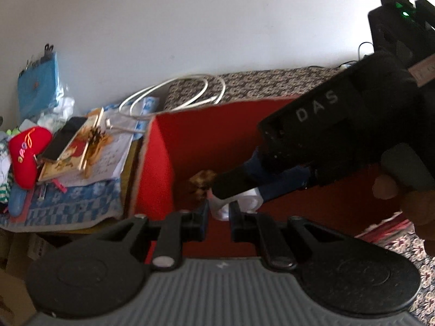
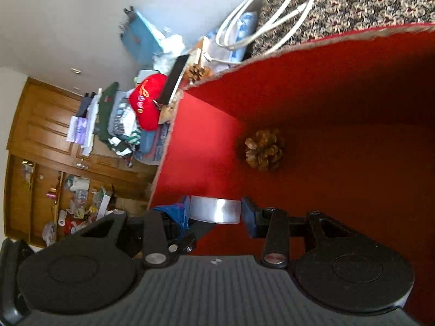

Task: Organize rigid objects
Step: 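Lower the tape roll and open the right gripper inside the box, then withdraw the right gripper from the box toward the metal clip, then position the open right gripper around the metal clip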

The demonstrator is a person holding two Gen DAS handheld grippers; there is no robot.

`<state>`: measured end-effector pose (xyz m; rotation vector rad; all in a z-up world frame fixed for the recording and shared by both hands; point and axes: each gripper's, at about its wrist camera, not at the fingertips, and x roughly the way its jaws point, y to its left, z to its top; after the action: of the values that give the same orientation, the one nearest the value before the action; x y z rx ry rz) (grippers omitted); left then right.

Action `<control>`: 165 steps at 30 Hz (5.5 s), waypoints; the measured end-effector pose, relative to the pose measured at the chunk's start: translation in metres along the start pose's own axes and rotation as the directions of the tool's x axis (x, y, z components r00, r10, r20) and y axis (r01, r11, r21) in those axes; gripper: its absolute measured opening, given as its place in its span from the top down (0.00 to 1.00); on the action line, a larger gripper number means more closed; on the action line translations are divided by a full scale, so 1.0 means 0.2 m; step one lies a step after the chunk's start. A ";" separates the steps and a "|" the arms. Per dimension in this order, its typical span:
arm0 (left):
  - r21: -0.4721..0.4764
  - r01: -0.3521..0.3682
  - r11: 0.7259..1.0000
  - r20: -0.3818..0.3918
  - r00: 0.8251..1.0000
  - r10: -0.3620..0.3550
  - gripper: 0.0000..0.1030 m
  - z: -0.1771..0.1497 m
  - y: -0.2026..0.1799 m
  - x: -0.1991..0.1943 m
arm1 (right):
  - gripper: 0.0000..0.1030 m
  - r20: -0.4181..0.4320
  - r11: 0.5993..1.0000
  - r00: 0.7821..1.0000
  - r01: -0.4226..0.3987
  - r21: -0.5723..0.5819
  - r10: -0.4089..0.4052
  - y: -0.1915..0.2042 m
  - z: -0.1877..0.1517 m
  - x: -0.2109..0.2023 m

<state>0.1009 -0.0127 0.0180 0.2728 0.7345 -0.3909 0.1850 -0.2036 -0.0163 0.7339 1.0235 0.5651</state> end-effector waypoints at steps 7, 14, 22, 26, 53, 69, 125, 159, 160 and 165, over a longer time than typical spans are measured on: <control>-0.002 0.024 1.000 -0.025 0.999 -0.025 0.90 -0.02 0.07 0.06 | 0.75 -0.061 0.994 0.995 0.088 0.065 -0.084 -0.02 0.05 0.12; 0.027 0.003 1.000 0.012 1.000 -0.003 0.88 -0.05 0.07 0.04 | 0.74 -0.034 0.991 0.999 -0.013 0.135 0.018 -0.11 0.04 0.09; -0.022 0.013 1.000 0.023 1.000 -0.012 0.81 -0.05 0.11 0.03 | 0.73 -0.007 0.994 0.999 0.043 0.097 -0.042 -0.09 0.02 0.07; -0.035 0.011 0.999 0.024 1.000 -0.010 0.78 -0.05 0.11 0.03 | 0.74 0.034 0.993 0.999 0.035 0.110 -0.039 -0.07 0.02 0.07; -0.120 -0.098 0.988 -0.041 0.995 0.094 0.37 0.02 -0.01 -0.15 | 0.72 0.340 0.999 0.940 -0.035 -0.012 0.037 0.04 -0.30 -0.37; -0.131 -0.167 0.977 -0.046 0.986 0.162 0.27 -0.02 -0.27 -0.32 | 0.72 0.407 0.984 0.913 0.085 -0.154 -0.015 0.06 -0.58 -0.69; -0.062 -0.103 0.993 -0.278 0.957 0.082 0.18 -0.43 -0.72 -0.09 | 0.72 0.240 0.973 0.943 0.226 0.046 -0.230 -0.40 -0.99 -0.73; -0.003 0.143 0.990 -0.290 0.947 -0.138 0.15 -0.47 -0.85 -0.02 | 0.80 0.222 0.953 0.928 0.281 0.112 -0.300 -0.54 -1.01 -0.72; -0.015 0.169 0.986 -0.285 0.944 -0.166 0.15 -0.47 -0.85 -0.03 | 0.80 0.223 0.954 0.929 0.278 0.109 -0.296 -0.55 -1.01 -0.72; -0.049 0.237 0.970 -0.265 0.934 -0.241 0.15 -0.49 -0.86 -0.01 | 0.80 0.225 0.960 0.934 0.263 0.094 -0.278 -0.55 -1.00 -0.72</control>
<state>-0.0338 -0.1292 -0.0672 0.2234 1.0439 -0.5858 -0.0479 -0.3225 -0.0871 0.6830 0.9028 0.2010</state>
